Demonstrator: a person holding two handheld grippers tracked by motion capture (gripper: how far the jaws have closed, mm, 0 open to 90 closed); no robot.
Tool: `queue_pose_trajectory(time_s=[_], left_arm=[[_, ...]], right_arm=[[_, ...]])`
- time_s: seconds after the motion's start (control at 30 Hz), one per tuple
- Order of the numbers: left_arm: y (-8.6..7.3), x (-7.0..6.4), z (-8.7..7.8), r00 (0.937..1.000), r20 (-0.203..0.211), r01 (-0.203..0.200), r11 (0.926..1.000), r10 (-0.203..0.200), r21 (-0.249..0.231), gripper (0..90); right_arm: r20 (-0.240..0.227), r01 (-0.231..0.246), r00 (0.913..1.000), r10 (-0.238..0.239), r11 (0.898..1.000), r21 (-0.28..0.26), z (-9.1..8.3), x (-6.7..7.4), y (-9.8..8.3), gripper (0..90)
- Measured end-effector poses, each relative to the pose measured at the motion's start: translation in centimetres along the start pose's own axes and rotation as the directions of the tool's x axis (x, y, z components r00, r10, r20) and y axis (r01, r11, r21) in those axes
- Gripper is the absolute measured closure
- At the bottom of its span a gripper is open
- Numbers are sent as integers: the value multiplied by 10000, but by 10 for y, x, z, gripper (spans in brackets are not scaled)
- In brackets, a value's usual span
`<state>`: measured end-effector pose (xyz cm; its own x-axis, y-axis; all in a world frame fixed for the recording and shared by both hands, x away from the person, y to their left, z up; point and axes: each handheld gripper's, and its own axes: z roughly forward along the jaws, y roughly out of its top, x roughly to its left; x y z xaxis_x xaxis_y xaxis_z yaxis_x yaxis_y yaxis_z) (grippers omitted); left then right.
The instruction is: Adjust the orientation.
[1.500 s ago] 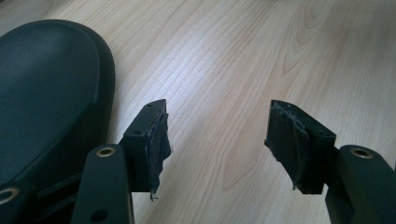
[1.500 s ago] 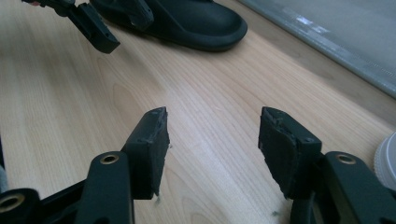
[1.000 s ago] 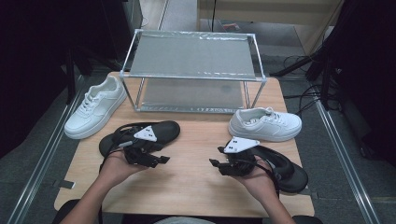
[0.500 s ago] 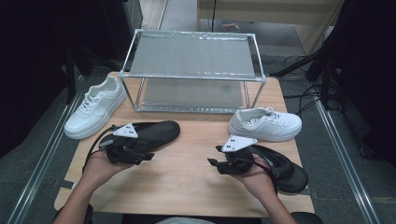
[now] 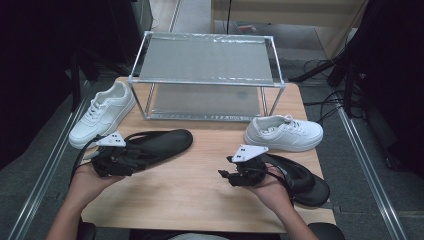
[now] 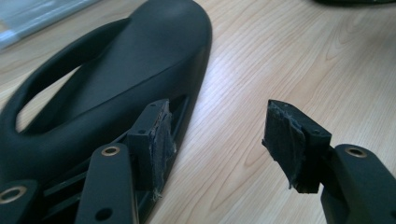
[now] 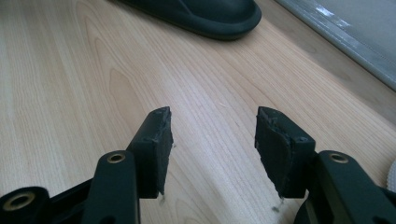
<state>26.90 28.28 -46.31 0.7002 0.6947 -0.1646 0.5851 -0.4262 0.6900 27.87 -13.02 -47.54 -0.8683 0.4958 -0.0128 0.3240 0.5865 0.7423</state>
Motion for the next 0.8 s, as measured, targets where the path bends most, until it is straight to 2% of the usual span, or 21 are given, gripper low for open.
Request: queue_pose_trajectory(time_s=[0.27,0.4,0.43,0.53,0.67,0.8], left_arm=[[-16,23,-20,9976,-367,572,9976,-586,-389,416],[-25,36,-25,9941,-639,849,9952,-879,-485,413],[-29,43,-27,9928,-662,967,9938,-1003,-554,412],[-32,49,-27,9921,-783,933,9940,-976,-569,411],[-36,62,-22,9933,-667,911,9945,-945,-519,424],[-38,74,-14,9941,-779,740,9970,-756,-226,420]], right_arm=[[57,27,10000,-27,10000,79,2,0,0,473],[73,19,10000,-20,9999,125,2,0,-1,473],[92,31,10000,-32,9998,172,2,1,-1,473],[92,19,10000,-21,9998,190,3,1,-2,473],[121,21,9999,-24,9996,265,3,3,-3,472],[209,-30,9998,24,9995,298,2,4,-5,471]])
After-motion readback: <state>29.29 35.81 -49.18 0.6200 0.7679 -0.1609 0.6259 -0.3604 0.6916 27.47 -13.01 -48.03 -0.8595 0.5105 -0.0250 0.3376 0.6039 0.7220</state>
